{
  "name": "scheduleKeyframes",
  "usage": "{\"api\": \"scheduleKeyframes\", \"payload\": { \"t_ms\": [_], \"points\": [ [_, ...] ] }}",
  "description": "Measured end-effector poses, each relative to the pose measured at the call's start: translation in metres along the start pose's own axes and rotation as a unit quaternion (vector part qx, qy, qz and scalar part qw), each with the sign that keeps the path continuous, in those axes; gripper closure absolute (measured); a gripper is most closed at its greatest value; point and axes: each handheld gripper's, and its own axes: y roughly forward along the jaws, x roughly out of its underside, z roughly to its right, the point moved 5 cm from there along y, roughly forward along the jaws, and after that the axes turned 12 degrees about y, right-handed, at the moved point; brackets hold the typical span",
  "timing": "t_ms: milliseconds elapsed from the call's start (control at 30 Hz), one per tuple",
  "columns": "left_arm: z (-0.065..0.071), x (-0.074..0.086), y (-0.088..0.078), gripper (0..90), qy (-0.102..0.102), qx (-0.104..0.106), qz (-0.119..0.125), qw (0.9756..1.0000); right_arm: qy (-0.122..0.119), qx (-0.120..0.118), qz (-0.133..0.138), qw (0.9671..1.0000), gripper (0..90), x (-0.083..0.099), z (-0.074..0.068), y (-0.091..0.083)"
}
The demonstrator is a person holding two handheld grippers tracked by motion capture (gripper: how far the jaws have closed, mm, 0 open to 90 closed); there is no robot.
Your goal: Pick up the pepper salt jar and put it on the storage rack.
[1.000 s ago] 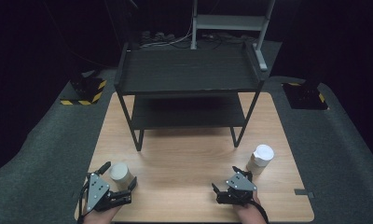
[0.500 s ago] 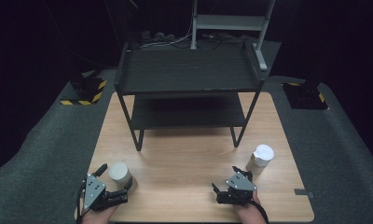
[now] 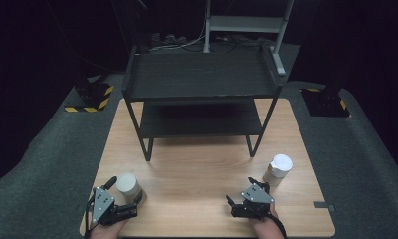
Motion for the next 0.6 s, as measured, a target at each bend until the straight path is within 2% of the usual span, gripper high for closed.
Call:
{"api": "scheduleKeyframes", "payload": {
  "t_ms": [300,600],
  "points": [
    [-0.0073,0.0084,0.0000,13.5,-0.015,0.015,0.003,0.9998,0.000,0.000,0.000,1.0000,0.0,0.0000,0.0001,0.0000],
    [-0.0104,0.0106,0.0004,26.1,-0.016,0.024,0.005,0.9996,0.000,0.000,0.000,1.0000,0.0,-0.0001,0.0000,0.0001]
  ]
}}
